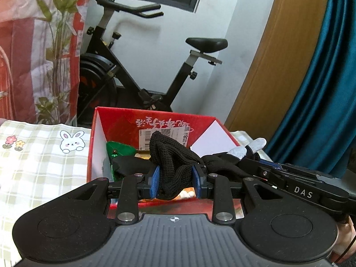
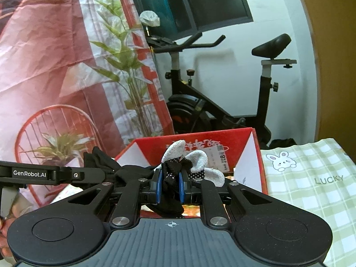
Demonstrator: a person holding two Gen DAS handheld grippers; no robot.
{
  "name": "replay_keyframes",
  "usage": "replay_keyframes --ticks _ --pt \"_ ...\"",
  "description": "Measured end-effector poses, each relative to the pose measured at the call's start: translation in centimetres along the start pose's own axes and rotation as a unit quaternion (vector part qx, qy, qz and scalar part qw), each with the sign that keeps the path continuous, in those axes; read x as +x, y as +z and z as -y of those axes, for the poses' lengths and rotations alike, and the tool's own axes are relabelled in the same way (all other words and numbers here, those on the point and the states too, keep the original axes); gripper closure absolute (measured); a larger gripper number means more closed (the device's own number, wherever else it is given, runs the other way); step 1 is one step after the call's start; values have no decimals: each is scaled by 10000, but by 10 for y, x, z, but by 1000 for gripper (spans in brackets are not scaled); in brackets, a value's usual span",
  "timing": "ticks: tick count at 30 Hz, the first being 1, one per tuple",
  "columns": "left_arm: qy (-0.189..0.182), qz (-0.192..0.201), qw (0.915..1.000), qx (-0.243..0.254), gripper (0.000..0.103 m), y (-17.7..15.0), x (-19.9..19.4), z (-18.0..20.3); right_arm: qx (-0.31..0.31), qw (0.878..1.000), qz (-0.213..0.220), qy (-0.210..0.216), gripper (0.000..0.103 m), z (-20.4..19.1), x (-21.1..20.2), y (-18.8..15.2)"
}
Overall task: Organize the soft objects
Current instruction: 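Lift the black glove with both grippers and carry it over the box, then open both grippers to release the glove into the box, then withdraw both grippers and move them to the white plastic packet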
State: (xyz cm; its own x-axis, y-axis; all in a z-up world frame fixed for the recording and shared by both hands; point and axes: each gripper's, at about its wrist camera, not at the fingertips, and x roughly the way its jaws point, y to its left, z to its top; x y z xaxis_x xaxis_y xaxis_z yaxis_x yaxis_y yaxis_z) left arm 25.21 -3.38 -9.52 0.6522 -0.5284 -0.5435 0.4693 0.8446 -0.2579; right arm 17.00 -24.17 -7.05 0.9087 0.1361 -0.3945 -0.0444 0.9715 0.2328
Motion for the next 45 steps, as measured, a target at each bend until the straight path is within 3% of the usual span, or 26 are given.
replay_keyframes --ticks 11,15,18,20,26,29,31,45 --pt "61 -506 9987 -68 68 -2 46 -18 125 9986 -496 -99 88 21 47 -14" --pt "119 -592 9981 -104 65 -5 54 -23 135 9980 -604 -145 83 23 57 -17" --pt "214 -545 9981 -169 54 -3 57 -26 84 9979 -593 -230 77 24 60 -17" --pt "265 -469 9984 -197 42 -1 55 -27 5 9980 -558 -287 76 22 59 -17" --pt "510 -213 9983 -177 16 4 39 -26 -121 9977 -467 -474 56 19 48 -15" --pt "620 -143 9978 -190 10 5 29 -25 -152 9976 -425 -526 46 15 39 -14" --pt "682 -125 9974 -182 8 3 21 -24 -172 9975 -410 -550 40 13 32 -15" --pt "976 -308 9947 -97 6 -39 -23 -16 -266 9964 -580 -549 36 -11 -12 -44"
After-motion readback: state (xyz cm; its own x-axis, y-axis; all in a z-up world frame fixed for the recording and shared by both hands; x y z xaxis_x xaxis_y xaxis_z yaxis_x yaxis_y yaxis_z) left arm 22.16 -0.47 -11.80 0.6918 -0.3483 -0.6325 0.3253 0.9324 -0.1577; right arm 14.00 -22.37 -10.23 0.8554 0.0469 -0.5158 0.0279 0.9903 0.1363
